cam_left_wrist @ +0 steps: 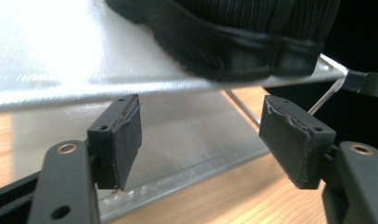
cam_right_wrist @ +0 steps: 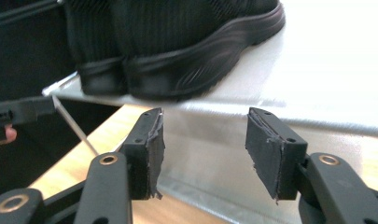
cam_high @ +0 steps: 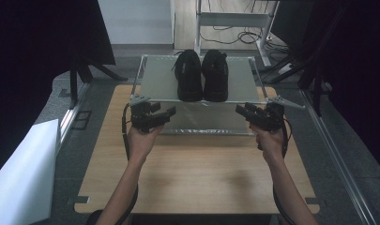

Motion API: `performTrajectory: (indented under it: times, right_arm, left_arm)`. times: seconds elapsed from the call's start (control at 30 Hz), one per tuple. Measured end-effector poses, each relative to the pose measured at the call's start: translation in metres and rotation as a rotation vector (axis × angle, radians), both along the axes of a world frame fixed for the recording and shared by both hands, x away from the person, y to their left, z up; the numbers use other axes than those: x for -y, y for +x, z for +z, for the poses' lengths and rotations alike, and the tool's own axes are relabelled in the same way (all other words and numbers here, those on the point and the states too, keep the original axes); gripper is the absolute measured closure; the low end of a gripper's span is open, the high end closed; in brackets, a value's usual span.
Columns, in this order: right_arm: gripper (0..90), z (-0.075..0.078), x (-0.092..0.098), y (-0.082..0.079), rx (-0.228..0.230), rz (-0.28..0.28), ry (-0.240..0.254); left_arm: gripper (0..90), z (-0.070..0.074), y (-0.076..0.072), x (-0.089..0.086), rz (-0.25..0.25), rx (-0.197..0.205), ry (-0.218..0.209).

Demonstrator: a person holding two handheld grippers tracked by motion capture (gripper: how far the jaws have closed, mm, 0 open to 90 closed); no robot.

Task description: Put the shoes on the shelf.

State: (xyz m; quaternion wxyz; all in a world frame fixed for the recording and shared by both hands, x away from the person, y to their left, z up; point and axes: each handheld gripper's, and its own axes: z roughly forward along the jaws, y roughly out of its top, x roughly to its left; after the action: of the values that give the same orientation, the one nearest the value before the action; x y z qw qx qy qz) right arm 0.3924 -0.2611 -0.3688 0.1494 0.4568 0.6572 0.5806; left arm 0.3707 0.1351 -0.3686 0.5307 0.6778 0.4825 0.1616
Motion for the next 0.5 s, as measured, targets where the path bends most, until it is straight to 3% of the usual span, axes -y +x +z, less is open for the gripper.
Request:
performTrajectory:
  times: [0.1, 0.37, 0.5]
  right_arm:
    - [44.2, -0.004, -0.001, -0.008, 0.009, 0.023, -0.036]
    - [34.1, -0.015, 0.003, -0.029, 0.015, 0.055, -0.089]
    - [26.9, -0.024, 0.007, -0.042, 0.016, 0.059, -0.144]
  left_arm:
    - [24.5, -0.005, -0.008, 0.0, -0.004, 0.007, 0.053]
    - [16.0, -0.021, -0.031, -0.003, -0.002, 0.009, 0.125]
    - [14.2, -0.034, -0.044, -0.005, 0.005, 0.0, 0.175]
